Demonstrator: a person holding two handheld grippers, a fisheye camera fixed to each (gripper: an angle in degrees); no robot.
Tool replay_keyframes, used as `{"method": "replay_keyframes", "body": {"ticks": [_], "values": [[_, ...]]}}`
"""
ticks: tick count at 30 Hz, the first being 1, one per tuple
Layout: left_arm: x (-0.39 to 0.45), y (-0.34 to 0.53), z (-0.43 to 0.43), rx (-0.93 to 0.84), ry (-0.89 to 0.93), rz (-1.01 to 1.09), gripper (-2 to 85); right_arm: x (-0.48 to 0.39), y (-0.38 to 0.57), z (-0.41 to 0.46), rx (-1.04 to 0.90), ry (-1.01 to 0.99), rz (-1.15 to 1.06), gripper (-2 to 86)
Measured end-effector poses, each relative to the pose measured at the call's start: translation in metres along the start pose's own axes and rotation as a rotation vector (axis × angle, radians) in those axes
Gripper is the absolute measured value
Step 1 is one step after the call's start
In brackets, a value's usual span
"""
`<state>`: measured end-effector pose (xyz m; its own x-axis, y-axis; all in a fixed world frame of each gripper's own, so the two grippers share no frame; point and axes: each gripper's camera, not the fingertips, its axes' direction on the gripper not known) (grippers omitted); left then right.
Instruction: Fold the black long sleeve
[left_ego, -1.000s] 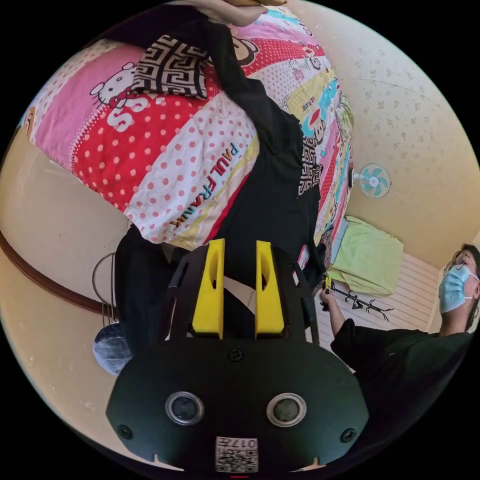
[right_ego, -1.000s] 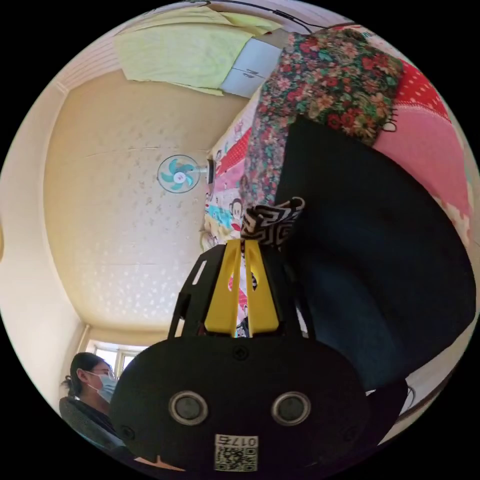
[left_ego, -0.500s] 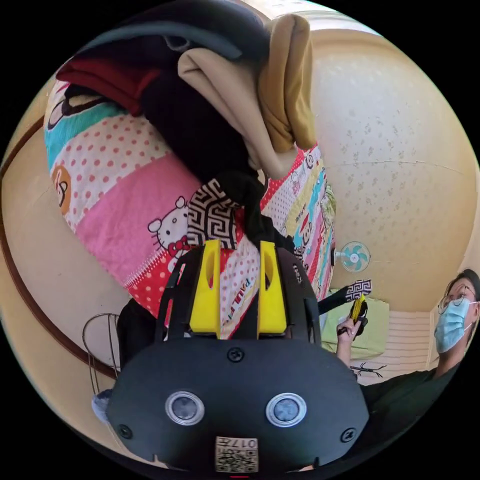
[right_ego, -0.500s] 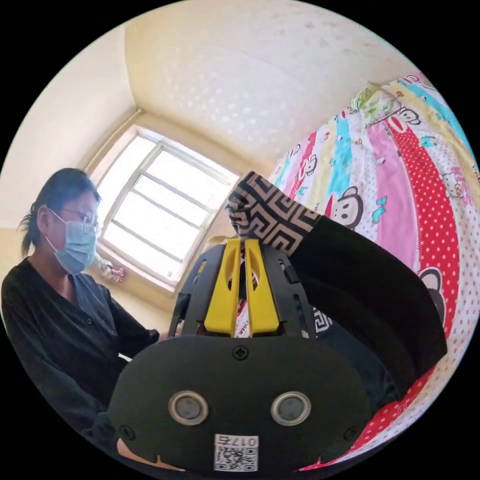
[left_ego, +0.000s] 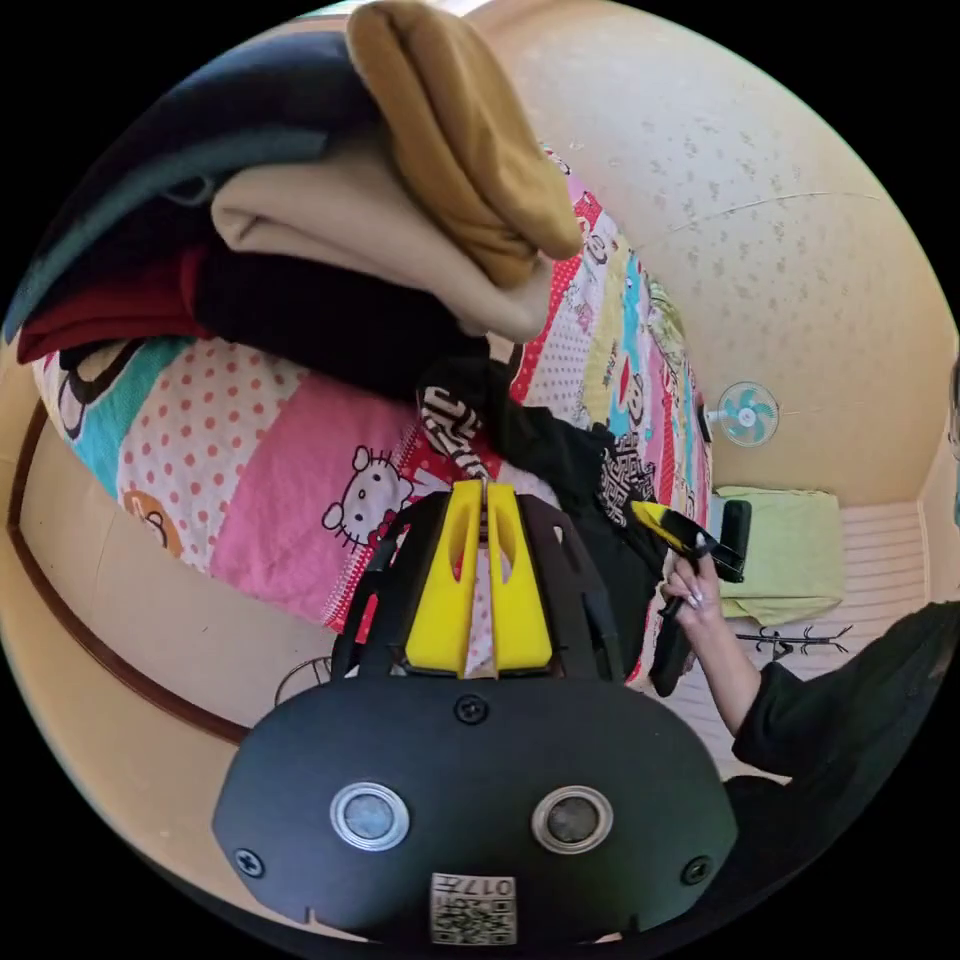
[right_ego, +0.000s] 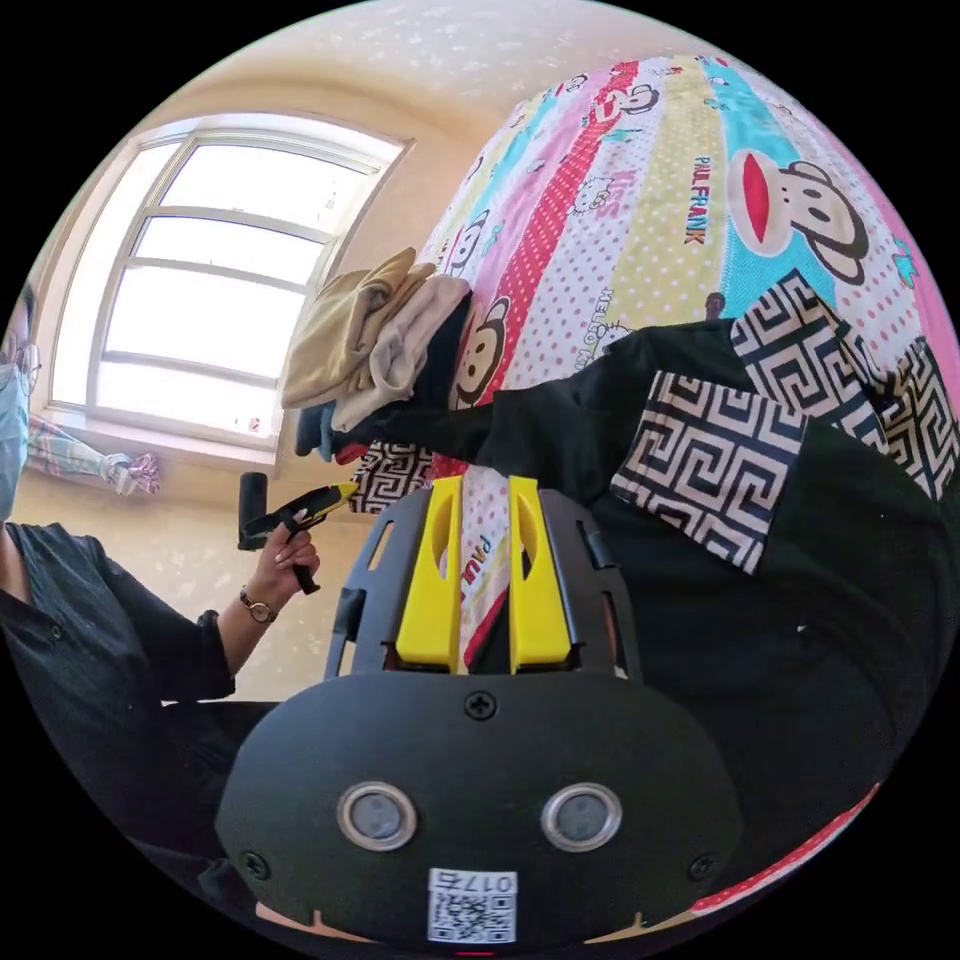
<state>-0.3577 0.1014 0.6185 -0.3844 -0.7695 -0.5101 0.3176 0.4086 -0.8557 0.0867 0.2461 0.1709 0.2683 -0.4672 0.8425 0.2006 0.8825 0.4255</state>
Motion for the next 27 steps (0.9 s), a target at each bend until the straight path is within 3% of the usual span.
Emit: {"method": "replay_keyframes", "body": {"ticks": [4,6,10,12,13,18,23,25,27], "values": [[-0.011,0.013,-0.084,0.082,-0.081,-0.031,-0.3,-0.044,-0.044,0.039,-0.058,0.005,-0.168,9.0],[-0.024,0.017,-0.12,0.106,-0.205,-0.055,-0.2,-0.061,-0.06,0.068,-0.116,0.003,-0.249,10.0],[-0.052,0.034,-0.124,0.132,-0.495,-0.038,0.3,-0.078,-0.074,0.165,-0.404,0.07,-0.372,10.7],[-0.095,0.058,-0.111,0.121,-0.608,-0.302,1.4,-0.069,-0.069,0.202,-0.549,0.21,-0.356,9.4],[-0.107,0.065,-0.109,0.113,-0.573,-0.367,1.8,-0.071,-0.067,0.203,-0.508,0.242,-0.388,9.0],[-0.172,0.122,-0.058,0.165,0.106,-0.61,11.8,-0.089,-0.084,0.176,-0.39,0.217,-0.397,10.3],[-0.185,0.12,-0.012,0.153,0.161,-0.697,13.2,-0.075,-0.099,0.176,-0.373,0.083,-0.22,9.5],[-0.192,0.119,-0.003,0.16,0.16,-0.767,9.8,-0.072,-0.097,0.169,-0.35,0.071,-0.177,9.0],[-0.19,0.132,-0.014,0.301,0.23,-0.853,2.3,-0.075,-0.091,0.145,-0.274,0.087,-0.166,8.5]]}}
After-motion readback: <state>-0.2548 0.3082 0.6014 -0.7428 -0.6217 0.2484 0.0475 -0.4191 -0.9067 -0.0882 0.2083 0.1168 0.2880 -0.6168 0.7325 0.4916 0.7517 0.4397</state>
